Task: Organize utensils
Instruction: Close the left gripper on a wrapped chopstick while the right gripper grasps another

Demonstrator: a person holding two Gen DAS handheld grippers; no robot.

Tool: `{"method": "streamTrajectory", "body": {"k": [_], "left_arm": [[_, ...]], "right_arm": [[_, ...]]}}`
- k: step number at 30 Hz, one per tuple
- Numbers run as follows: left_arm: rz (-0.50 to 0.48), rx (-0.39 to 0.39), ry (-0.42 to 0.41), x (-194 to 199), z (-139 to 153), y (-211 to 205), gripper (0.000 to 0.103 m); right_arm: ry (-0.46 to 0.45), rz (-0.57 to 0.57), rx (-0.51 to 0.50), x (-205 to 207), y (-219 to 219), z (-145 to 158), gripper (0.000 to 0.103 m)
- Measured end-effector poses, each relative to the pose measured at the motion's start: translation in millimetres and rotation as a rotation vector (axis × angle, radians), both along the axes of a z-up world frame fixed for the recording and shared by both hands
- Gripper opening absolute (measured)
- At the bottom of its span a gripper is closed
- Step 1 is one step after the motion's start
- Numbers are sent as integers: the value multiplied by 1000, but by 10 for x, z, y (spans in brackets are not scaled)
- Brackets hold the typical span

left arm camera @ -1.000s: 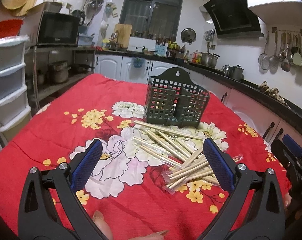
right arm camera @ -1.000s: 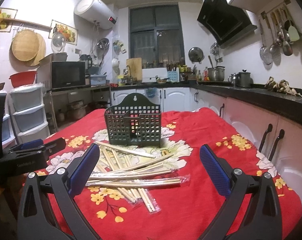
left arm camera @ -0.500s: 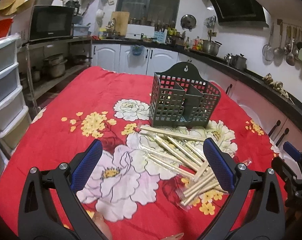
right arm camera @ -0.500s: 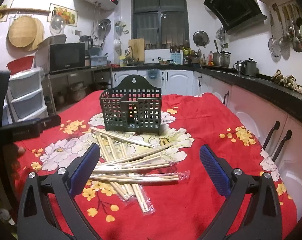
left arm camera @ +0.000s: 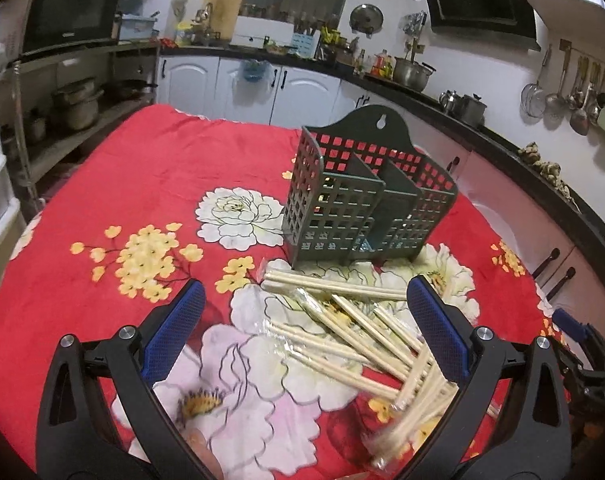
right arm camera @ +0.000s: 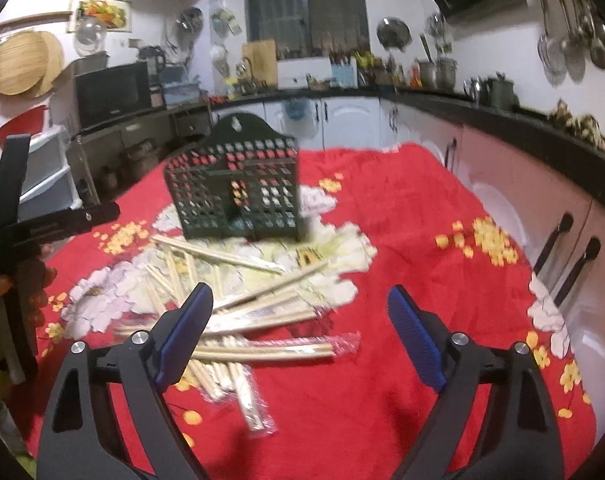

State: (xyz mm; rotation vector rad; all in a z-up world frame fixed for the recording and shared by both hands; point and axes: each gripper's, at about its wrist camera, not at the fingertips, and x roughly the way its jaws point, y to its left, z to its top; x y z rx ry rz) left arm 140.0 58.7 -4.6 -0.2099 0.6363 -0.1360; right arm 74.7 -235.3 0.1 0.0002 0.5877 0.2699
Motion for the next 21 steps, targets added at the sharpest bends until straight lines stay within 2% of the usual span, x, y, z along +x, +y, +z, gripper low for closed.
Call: {"method": "streamTrajectory", "body": {"k": [5, 8, 10, 13, 16, 21], "left_arm": [[-9, -41, 51, 245, -117, 107, 92], [-35, -66, 69, 391, -186, 161, 87], [-34, -73, 88, 471, -236, 193, 78], [-51, -125, 135, 611, -342, 264, 71], [-61, -155, 158, 697, -416, 312, 71], [-82, -242, 188, 791, -524, 383, 70]], "right_arm": [[93, -15, 18, 128, -76, -152, 70], [160, -21, 44, 226, -116, -256, 62], [190, -26, 55, 276, -127, -311, 57], [221, -29, 63, 335, -129, -375, 52], [254, -33, 97, 399, -154, -425, 50], [317, -42, 173, 487, -225, -510, 40]]}}
